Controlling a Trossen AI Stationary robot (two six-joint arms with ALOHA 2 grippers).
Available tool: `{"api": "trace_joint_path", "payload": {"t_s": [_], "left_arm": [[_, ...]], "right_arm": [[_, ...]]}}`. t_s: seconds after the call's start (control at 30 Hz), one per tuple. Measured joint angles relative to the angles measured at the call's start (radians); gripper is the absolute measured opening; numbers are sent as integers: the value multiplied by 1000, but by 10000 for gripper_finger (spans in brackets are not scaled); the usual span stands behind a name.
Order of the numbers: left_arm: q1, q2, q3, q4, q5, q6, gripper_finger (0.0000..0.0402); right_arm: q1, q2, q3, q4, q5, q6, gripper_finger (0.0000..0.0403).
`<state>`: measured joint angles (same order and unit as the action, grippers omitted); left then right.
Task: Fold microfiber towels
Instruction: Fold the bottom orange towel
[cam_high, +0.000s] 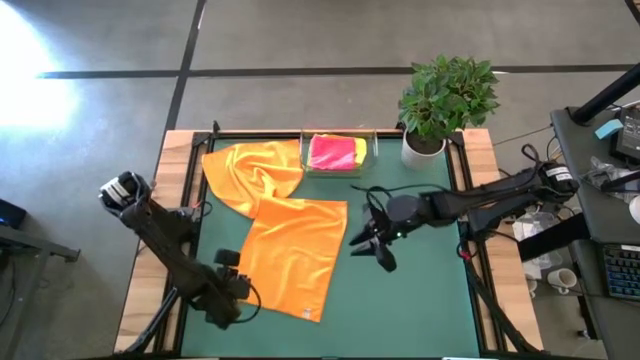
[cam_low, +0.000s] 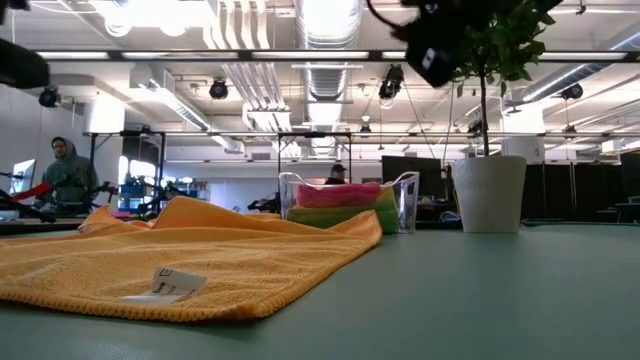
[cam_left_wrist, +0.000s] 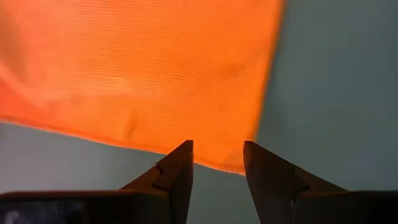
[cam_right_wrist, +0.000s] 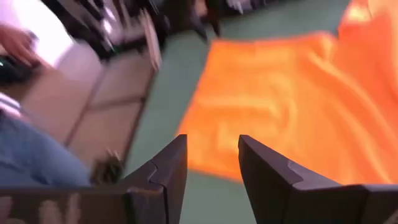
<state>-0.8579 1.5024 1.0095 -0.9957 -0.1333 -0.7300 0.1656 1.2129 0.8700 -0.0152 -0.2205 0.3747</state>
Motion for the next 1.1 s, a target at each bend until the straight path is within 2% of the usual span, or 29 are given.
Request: {"api": "trace_joint_path", "payload": {"t_s": [0.3,0.5,0.63,0.87,1.1], "left_arm": [[-110,2,-110,132,-3,2,125],[-113,2,-165,140,-6,-27,125],[-113,2,-185,222,-5,-16,125],[-117,2,-194,277,-19,-21,125],[-120,2,-233,279,-111,-22,125]], "right_arm": [[88,52,0,309,101,86,135],[134,143,24,377,151,144,134],[147,233,93,378,153,155,134],[163,412,292,287,134,101,134],[175,572,540,-76,134,69,134]]}}
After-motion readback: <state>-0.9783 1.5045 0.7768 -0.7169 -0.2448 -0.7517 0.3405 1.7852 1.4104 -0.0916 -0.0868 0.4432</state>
